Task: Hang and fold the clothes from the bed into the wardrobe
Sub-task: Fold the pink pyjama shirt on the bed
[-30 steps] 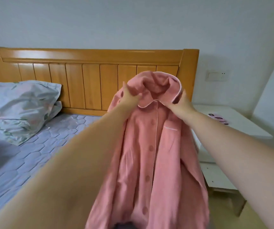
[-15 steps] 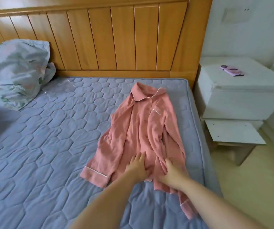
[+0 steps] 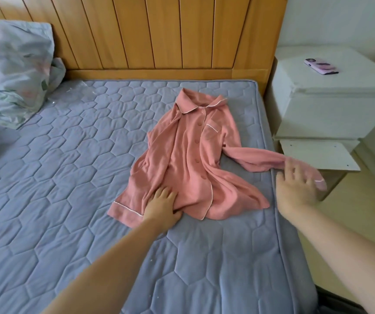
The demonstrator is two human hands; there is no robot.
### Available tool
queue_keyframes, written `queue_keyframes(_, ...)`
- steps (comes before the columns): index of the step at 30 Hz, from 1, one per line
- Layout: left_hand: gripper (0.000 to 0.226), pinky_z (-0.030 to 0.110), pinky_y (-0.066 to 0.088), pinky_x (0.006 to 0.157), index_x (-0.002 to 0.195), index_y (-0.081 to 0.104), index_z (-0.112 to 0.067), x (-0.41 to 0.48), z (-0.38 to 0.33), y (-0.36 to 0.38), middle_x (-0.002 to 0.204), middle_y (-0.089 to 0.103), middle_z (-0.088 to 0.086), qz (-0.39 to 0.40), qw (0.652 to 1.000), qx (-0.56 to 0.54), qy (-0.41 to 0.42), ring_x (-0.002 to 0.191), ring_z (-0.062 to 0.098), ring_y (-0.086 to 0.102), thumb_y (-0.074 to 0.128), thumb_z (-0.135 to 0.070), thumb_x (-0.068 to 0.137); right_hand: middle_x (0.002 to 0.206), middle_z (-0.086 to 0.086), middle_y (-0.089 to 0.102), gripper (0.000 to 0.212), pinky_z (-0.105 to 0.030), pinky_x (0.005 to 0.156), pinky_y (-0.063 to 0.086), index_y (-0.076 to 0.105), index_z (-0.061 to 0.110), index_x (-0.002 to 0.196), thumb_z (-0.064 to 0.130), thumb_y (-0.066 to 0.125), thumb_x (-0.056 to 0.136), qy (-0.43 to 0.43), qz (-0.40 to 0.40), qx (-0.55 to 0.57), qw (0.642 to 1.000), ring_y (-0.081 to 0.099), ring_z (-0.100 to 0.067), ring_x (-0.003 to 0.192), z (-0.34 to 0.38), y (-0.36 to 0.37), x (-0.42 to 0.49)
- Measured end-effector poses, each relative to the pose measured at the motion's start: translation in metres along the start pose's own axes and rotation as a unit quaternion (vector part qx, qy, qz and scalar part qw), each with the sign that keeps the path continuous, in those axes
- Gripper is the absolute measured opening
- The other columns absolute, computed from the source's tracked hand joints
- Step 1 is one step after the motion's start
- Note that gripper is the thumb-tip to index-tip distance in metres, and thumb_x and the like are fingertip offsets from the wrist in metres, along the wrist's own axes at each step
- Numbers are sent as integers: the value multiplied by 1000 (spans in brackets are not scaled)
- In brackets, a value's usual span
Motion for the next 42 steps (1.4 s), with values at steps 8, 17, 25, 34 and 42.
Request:
queue_keyframes(8,69,59,11,112,149,19,-19,-12,87,-60,158,12,9,-85,952,20,-293,146,30,4,46,-10,86,160,-9,0,82,-48,116,11,18,21,150,31,64,82,-189,26,163,968,8,-28,146,95,20,-52)
queue_keyframes(17,27,33,34,58,95,65,-1,-32,37,-63,73,57,12,-189,967,-133,-106,73,33,50,50,5,74,97,-9,64,16,-37,91,42,55,10,103,5,44,91,-58,3,412,909,60,-29,93,73,-18,-32)
queue_keyframes(25,29,15,33,34,70,48,-10,-29,25,-132,42,45,-4,-52,573,-779,-250,33,6,40,29,5,85,55,-3,52,30,-16,36,31,56,6,76,-13,36,87,127,192,917,325,43,-10,41,38,-89,-25)
queue_keyframes(34,17,24,44,47,101,59,-4,-68,23,-25,71,62,10,-1,736,-610,-293,53,21,59,46,1,91,79,-25,63,4,-37,62,44,61,-3,75,-3,58,78,149,60,502,850,62,-39,77,30,15,-79)
queue_keyframes(42,31,24,44,71,106,68,-5,-53,41,-7,109,64,13,-166,612,-645,-427,89,21,54,44,0,87,108,-22,53,25,-34,80,42,54,3,91,28,53,94,54,111,391,912,55,-35,97,55,50,-100)
Point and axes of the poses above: each hand's wrist, its own x-axis towards the middle knuckle, its own y-axis out of the palm, z = x × y, the point moved 2 cm from there along x, towards the middle knuckle
